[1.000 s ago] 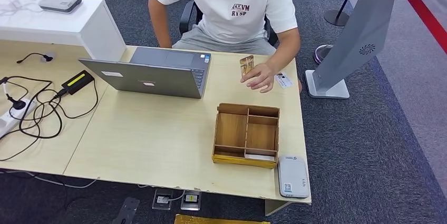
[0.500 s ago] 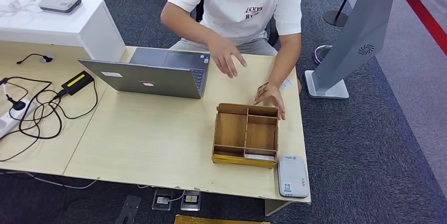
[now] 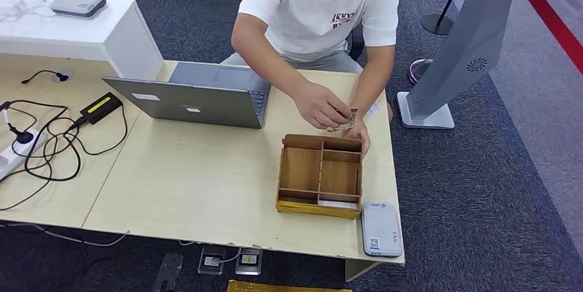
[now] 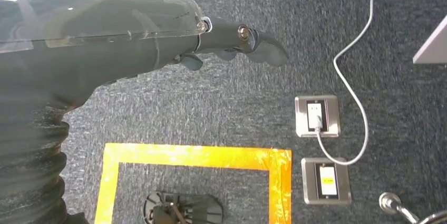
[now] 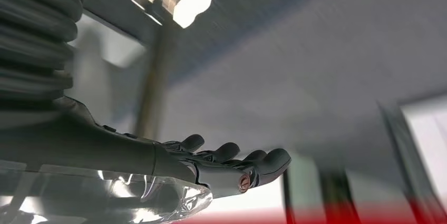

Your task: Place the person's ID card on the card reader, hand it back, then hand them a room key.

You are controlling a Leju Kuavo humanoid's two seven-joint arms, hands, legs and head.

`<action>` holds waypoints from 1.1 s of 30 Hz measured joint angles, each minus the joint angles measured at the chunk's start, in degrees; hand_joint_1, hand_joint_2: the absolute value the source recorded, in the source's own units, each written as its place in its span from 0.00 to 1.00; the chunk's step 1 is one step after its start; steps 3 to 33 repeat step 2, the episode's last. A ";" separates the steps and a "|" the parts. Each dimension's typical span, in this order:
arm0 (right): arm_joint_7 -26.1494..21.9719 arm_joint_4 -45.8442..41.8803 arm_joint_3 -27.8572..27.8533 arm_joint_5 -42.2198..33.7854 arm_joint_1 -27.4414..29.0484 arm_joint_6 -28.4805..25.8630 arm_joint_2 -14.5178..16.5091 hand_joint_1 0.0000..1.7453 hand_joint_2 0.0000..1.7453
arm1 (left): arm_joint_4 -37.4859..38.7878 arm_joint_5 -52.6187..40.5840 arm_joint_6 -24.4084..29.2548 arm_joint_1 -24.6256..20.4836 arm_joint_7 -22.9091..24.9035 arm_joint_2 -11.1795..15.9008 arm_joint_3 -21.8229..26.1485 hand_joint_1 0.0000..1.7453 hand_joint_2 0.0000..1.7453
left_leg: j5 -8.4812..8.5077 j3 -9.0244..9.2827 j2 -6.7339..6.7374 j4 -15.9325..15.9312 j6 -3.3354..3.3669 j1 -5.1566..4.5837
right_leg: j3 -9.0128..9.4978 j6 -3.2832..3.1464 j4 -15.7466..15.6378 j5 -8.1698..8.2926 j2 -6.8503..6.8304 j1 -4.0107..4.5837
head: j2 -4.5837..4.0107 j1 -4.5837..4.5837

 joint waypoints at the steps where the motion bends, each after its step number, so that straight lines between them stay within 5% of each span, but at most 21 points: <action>1: 3.27 1.32 -0.05 0.68 0.12 4.17 0.49 0.00 1.00 | 0.06 0.00 -0.54 -0.05 -0.04 0.15 -0.02 0.00 1.00 | 0.00 0.00 0.00 0.00 0.00 0.01 | 0.01 0.00 0.01 0.00 0.00 0.00 | 0.00 -0.01; 33: 5.09 2.01 -0.08 1.07 0.17 6.58 0.72 0.00 1.00 | 0.09 0.00 -0.82 -0.07 -0.06 0.24 -0.03 0.00 1.00 | 0.01 0.00 0.00 0.00 -0.01 0.01 | 0.01 0.00 0.01 0.00 0.00 0.01 | 0.00 0.00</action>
